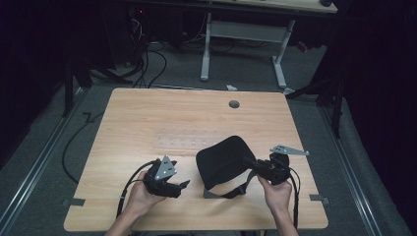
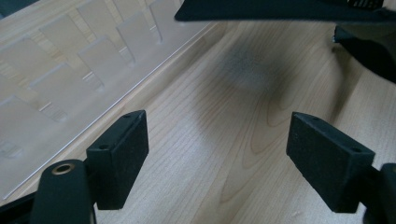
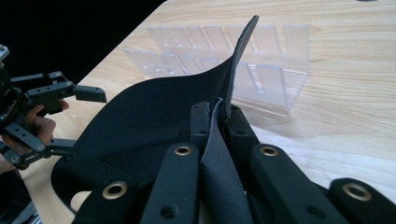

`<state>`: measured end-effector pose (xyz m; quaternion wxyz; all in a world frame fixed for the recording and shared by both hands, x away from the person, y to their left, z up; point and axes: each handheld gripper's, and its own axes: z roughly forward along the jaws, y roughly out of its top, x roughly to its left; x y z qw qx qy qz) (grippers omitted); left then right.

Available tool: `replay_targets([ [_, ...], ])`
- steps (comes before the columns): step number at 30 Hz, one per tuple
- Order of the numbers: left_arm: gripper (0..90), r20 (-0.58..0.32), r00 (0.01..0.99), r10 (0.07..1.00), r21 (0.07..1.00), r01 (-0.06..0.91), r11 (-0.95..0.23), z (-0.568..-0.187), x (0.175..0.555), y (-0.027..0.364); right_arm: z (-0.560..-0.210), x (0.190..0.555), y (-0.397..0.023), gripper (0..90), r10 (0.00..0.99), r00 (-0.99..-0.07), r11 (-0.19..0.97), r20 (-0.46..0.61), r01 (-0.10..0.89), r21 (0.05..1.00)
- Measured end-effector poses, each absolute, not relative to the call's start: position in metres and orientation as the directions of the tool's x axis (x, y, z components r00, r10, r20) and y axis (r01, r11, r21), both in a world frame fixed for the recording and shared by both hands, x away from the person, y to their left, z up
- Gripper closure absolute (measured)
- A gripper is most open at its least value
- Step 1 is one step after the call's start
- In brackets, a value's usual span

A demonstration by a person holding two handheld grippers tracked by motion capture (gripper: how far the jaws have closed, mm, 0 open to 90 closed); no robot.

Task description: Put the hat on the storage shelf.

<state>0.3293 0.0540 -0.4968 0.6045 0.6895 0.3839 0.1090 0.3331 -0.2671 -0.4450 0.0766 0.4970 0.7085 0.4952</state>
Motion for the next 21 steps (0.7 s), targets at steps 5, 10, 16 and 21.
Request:
replay_targets([
  [5, 19.5, -0.305, 0.686, 0.661, 0.925, 0.378, 0.035, -0.494, 0.329, 0.052, -0.445, 0.337, -0.254, 84.9, 0.772, -0.505, 0.036, 0.386, 0.641, 0.766],
  [10, 18.8, -0.287, 0.700, 0.654, 0.932, 0.363, 0.020, -0.489, 0.328, 0.046, -0.442, 0.340, -0.244, 84.9, 0.763, -0.517, 0.049, 0.387, 0.644, 0.764],
  [16, 20.1, -0.253, 0.714, 0.652, 0.946, 0.324, 0.013, -0.487, 0.327, 0.038, -0.437, 0.346, -0.238, 84.8, 0.757, -0.526, 0.065, 0.387, 0.650, 0.757],
  [21, 18.6, -0.253, 0.718, 0.649, 0.949, 0.315, 0.022, -0.486, 0.326, 0.037, -0.438, 0.347, -0.234, 84.5, 0.765, -0.514, 0.079, 0.388, 0.673, 0.735],
])
